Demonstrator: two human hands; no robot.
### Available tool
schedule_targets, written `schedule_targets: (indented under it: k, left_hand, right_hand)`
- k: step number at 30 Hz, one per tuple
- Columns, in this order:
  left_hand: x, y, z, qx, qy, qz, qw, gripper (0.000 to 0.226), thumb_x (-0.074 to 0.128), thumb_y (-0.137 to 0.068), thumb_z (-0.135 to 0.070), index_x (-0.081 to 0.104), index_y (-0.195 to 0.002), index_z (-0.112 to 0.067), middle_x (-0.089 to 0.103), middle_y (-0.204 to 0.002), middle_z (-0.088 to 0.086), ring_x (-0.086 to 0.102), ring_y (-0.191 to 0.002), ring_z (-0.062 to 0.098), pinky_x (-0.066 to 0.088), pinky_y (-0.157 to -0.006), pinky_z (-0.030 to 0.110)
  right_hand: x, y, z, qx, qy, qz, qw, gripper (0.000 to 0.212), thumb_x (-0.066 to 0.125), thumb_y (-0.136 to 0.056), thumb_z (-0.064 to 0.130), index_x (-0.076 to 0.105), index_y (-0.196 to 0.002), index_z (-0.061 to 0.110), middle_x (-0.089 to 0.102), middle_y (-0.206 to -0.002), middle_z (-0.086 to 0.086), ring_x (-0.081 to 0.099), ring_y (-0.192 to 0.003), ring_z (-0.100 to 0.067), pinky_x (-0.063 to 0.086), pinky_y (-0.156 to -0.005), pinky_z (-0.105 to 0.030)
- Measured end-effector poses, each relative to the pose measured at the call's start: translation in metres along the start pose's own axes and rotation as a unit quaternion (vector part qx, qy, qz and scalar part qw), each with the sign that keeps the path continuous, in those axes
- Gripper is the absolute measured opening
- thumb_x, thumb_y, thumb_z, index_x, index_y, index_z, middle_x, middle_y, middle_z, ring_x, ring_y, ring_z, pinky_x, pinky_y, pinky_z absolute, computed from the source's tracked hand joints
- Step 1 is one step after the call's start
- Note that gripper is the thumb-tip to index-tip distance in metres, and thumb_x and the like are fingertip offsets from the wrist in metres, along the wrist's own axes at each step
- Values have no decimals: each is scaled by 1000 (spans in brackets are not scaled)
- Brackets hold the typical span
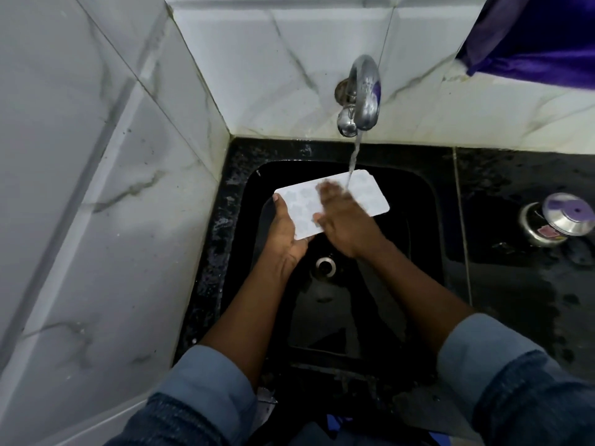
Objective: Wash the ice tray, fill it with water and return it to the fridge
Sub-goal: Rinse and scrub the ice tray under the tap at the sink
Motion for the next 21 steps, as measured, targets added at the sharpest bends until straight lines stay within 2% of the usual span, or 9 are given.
schedule_targets:
  k: [4, 7, 10, 13, 15, 17, 18, 20, 21]
  left_hand:
    - [-3, 8, 1, -9, 6, -1, 1000, 81, 27, -100, -77, 69, -126, -13, 78, -116, 15, 75, -105, 32, 59, -92, 48]
    - [1, 11, 9, -17, 12, -1, 1000, 79, 23, -102, -75, 70, -118, -13, 80, -106, 14, 73, -104, 31, 53, -104, 51]
    - [-2, 17, 12, -23, 15, 0, 1000, 79, 21, -103, -74, 70, -117, -13, 81, -101, 12, 78, -94, 29, 57, -93, 48]
    - [-16, 23, 6, -5, 21, -17, 1000, 78, 26, -103, -74, 68, -128, -13, 80, -112, 14, 78, -100, 30, 59, -93, 49]
    - [-23, 28, 1, 11, 16, -20, 1000, 71, 27, -104, -72, 68, -122, -16, 81, -105, 11, 80, -93, 28, 60, -87, 47]
    - [-25, 34, -3, 21, 21, -19, 999, 69, 28, -105, -71, 67, -123, -17, 81, -105, 10, 80, -93, 27, 61, -85, 46]
    - [-27, 37, -4, 26, 23, -21, 999, 68, 28, -105, -70, 67, -124, -18, 81, -107, 11, 79, -95, 27, 61, -86, 47]
    - [-28, 42, -5, 31, 24, -26, 999, 67, 29, -105, -70, 67, -124, -18, 81, -108, 10, 79, -96, 27, 61, -90, 49]
    - [-29, 43, -5, 34, 29, -27, 999, 67, 29, -104, -71, 67, -123, -19, 81, -109, 10, 79, -96, 27, 60, -93, 51]
  right_hand:
    - [-8, 8, -73, 175, 4, 15, 984, 80, 23, -109, 55, 9, -165, -1, 2, -173, -22, -1, -161, -35, -2, -130, -47]
    - [2, 12, -7, 10, -11, 22, 1000, 77, 30, -108, 54, 16, -165, 3, 3, -174, -16, 0, -162, -31, -4, -127, -40]
    - [2, 26, 2, -97, 33, 43, 994, 72, 22, -108, 54, 13, -167, 15, 3, -175, -7, -2, -160, -22, -1, -128, -43]
    - [-30, 14, -61, 38, 26, 14, 999, 67, 25, -108, 51, 32, -162, 12, 27, -171, -12, 17, -159, -38, 10, -127, -54]
    - [-62, 3, -79, 91, -51, -49, 993, 61, 33, -104, 49, 62, -133, 4, 60, -143, -19, 49, -139, -41, 32, -116, -48]
    - [-101, -10, -89, 161, -226, -151, 949, 42, 50, -102, 37, 71, -117, 4, 73, -117, -18, 67, -109, -32, 46, -97, -39]
    - [-117, -15, -91, 193, -341, -193, 900, 32, 58, -101, 31, 72, -118, 8, 75, -109, -13, 69, -95, -25, 51, -88, -37]
    - [-135, -34, -83, 222, -513, -210, 802, 23, 63, -97, 28, 71, -113, 12, 74, -94, -6, 67, -75, -17, 55, -70, -35]
    - [-138, -45, -76, 228, -545, -192, 784, 22, 62, -98, 25, 70, -113, 11, 73, -90, -6, 67, -69, -15, 57, -66, -32]
Point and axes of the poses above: each hand's wrist, its own y-axis away from the middle knuckle, its own x-axis out of the palm, z = x × y, the point moved 10 cm from there along -y, towards the middle knuckle
